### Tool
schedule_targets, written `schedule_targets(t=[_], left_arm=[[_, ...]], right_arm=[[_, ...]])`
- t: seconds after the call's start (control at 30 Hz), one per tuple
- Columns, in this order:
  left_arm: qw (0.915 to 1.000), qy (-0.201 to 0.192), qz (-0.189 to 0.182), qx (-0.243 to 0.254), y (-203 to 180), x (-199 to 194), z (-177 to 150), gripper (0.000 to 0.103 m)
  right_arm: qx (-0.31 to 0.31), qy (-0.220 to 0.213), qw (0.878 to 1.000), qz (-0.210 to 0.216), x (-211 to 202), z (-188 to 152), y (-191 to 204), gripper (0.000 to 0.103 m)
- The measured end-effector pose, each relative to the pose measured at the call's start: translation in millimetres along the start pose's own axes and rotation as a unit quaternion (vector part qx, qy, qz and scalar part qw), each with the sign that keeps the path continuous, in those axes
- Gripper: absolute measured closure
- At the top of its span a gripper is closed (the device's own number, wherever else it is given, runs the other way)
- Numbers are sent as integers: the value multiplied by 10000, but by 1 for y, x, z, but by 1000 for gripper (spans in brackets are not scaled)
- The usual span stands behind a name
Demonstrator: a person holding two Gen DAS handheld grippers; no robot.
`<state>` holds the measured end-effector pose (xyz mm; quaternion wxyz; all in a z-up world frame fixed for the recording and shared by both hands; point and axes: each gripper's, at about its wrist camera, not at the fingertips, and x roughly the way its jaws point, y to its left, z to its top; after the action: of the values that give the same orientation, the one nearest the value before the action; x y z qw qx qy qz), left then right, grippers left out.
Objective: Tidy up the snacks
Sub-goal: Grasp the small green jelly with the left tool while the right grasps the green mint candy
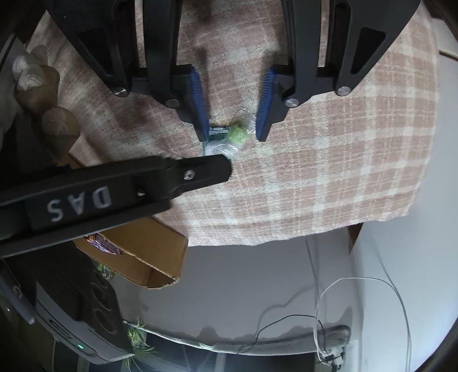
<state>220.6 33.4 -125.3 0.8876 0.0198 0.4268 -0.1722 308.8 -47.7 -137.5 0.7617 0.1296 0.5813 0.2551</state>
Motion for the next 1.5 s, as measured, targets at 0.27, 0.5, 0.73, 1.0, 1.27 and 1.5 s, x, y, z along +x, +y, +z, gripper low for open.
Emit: schedule_targets(t=[0.27, 0.5, 0.73, 1.0, 1.27, 1.5], left_arm=[[10000, 5, -19, -50, 5, 4, 1, 81], [10000, 26, -43, -56, 8, 4, 3, 80], [9998, 16, 24, 178, 1, 5, 10, 76], [9993, 114, -204, 289, -5, 24, 24, 74], [9992, 118, -302, 237, 0, 24, 23, 87], [9992, 130, -140, 363, -6, 19, 17, 88]], right_arm=[[-144, 200, 9991, -351, 11, 12, 9, 69], [-368, 397, 9966, -620, 23, 19, 21, 75], [-330, 534, 9963, -592, 26, 26, 19, 81], [-422, 511, 9953, -702, 24, 25, 17, 89], [-362, 500, 9970, -463, 22, 25, 4, 92], [-321, 401, 9978, -409, 12, 24, -11, 94]])
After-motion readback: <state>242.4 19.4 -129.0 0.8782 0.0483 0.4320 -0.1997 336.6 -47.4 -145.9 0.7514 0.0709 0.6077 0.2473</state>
